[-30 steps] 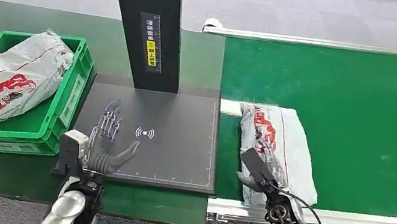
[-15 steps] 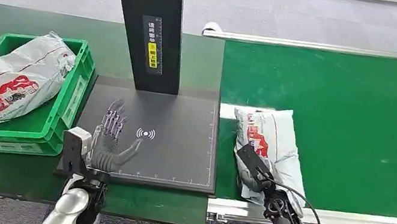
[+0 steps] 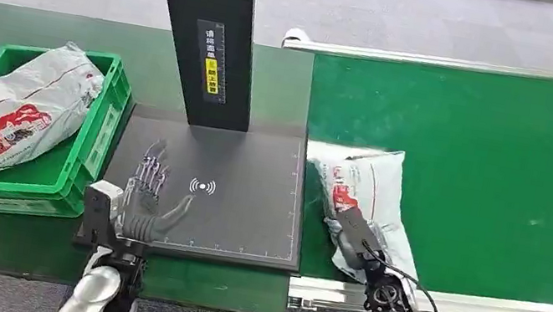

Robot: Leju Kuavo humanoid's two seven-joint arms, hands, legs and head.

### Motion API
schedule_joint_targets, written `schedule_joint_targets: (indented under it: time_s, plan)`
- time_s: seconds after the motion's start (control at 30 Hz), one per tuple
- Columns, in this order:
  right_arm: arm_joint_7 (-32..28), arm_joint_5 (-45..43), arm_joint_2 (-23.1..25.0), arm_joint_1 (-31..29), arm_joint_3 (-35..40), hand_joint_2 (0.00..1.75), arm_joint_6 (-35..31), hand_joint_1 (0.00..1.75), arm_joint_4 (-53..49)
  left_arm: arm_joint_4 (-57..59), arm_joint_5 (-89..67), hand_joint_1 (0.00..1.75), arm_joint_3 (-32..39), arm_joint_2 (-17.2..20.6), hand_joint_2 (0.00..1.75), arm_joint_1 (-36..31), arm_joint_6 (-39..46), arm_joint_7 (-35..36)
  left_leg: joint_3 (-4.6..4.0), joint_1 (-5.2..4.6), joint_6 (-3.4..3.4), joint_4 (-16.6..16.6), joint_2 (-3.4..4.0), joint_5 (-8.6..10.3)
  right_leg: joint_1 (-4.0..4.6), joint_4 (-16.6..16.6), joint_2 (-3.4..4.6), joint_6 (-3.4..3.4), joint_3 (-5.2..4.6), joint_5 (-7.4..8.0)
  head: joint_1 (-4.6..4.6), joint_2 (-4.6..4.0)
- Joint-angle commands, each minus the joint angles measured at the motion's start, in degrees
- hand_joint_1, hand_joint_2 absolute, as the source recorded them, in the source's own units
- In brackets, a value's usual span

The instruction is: Moved the parcel from conveyor to table for the left to box.

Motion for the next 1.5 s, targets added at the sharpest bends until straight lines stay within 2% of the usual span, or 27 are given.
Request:
schedule_joint_targets:
  time_s: [0.03, 0.4, 0.43, 0.57, 0.67, 0.73, 0.87, 0.93, 1.03, 1.23, 1.5]
  plan:
    - [2.17, -5.32, -0.18, 16.72, -3.25, 1.75, -3.78, 1.75, -49.03, -4.22, -2.14, 0.00, 3.03, 1.33, 1.75, 3.53, 1.55, -0.43, -0.08, -0.02, -0.01, -0.09, 0.03, 0.01, -0.01, -0.06, 0.04, -0.06, -0.11, 0.01, 0.02, 0.00]
    - [2.53, -5.36, -0.22, 16.92, -3.15, 1.75, -3.67, 1.75, -48.59, -3.97, -2.29, 0.00, 3.11, 1.14, 1.75, 3.39, 1.54, -0.53, -0.39, -0.03, 0.01, -0.04, -0.04, 0.01, -0.02, -0.02, -0.03, -0.02, -0.41, 0.00, 0.00, 0.00]
    - [-1.02, -5.72, 0.07, 17.04, -3.42, 1.75, -6.17, 1.75, -49.31, -3.99, -2.57, 0.00, 3.29, 1.05, 1.75, 3.50, 1.67, -0.81, -0.33, -0.03, 0.01, -0.07, -0.05, 0.01, -0.02, -0.06, -0.04, -0.03, -0.35, 0.00, 0.02, 0.00]
    - [-1.34, -6.21, -1.54, 22.85, -2.08, 1.75, -8.19, 1.75, -65.46, -4.82, -2.79, 0.00, 3.26, 1.58, 1.75, 4.17, 2.40, -1.65, -0.39, -0.03, 0.00, -0.04, -0.11, 0.00, -0.03, -0.01, -0.11, -0.03, -0.40, -0.04, 0.02, 0.02]
    - [-1.00, -3.03, -3.01, 24.77, 0.70, 1.75, -7.90, 1.75, -70.49, -4.54, -2.89, 0.00, 3.78, 1.31, 1.75, 4.04, 2.44, -1.88, -0.40, -0.04, 0.00, -0.02, -0.21, -0.05, -0.04, 0.01, -0.14, -0.04, -0.40, -0.09, 0.00, 0.00]
    - [0.09, -1.70, -3.49, 22.44, 5.12, 1.75, -4.41, 1.75, -68.13, -3.34, -2.99, 0.00, 3.85, 0.81, 1.75, 2.97, 2.22, -1.95, -0.34, -0.03, 0.00, -0.06, -0.14, -0.06, -0.02, -0.03, -0.06, -0.05, -0.36, -0.08, 0.02, 0.02]
    - [1.84, 0.95, -1.02, 14.92, 13.97, 1.75, -2.28, 1.75, -56.82, 0.17, -2.70, 0.00, 2.71, -0.25, 1.75, 0.47, 2.07, -1.25, -0.42, -0.01, 0.00, -0.06, 0.19, -0.02, 0.00, -0.03, 0.23, -0.04, -0.46, 0.06, 0.02, 0.00]
    - [2.39, -0.21, 0.47, 11.09, 17.57, 1.75, -1.51, 1.75, -49.94, 1.49, -2.08, 0.00, 2.05, -0.40, 1.75, -0.50, 2.49, -1.19, -0.38, 0.00, -0.01, -0.07, 0.55, 0.00, 0.01, -0.03, 0.49, -0.06, -0.53, 0.16, 0.02, 0.00]
    - [2.07, -3.45, 1.92, 6.28, 20.94, 1.75, -0.50, 1.75, -42.20, 1.52, -1.20, 0.00, 1.28, -0.21, 1.75, -1.03, 2.80, -1.09, -0.36, 0.01, -0.04, -0.11, 0.39, 0.06, 0.03, -0.06, 0.35, -0.07, -0.46, 0.14, 0.00, 0.02]
    - [2.97, -4.45, 5.39, 0.56, 24.97, 1.75, 1.04, 1.75, -35.72, 2.66, -0.31, 0.00, 0.16, -0.43, 1.75, -2.34, 3.06, -0.55, -0.34, -0.01, -0.03, -0.08, 0.35, 0.10, 0.00, 0.01, 0.31, -0.09, -0.47, 0.12, 0.02, 0.02]
    - [4.73, -5.23, 8.02, -2.12, 28.17, 1.75, 2.55, 1.75, -32.27, 3.18, 0.99, 0.00, 1.21, -0.88, 1.75, -2.82, 5.98, -0.48, -0.37, 0.01, -0.05, -0.09, 0.18, 0.12, 0.03, -0.01, 0.14, -0.10, -0.47, 0.09, 0.02, 0.02]
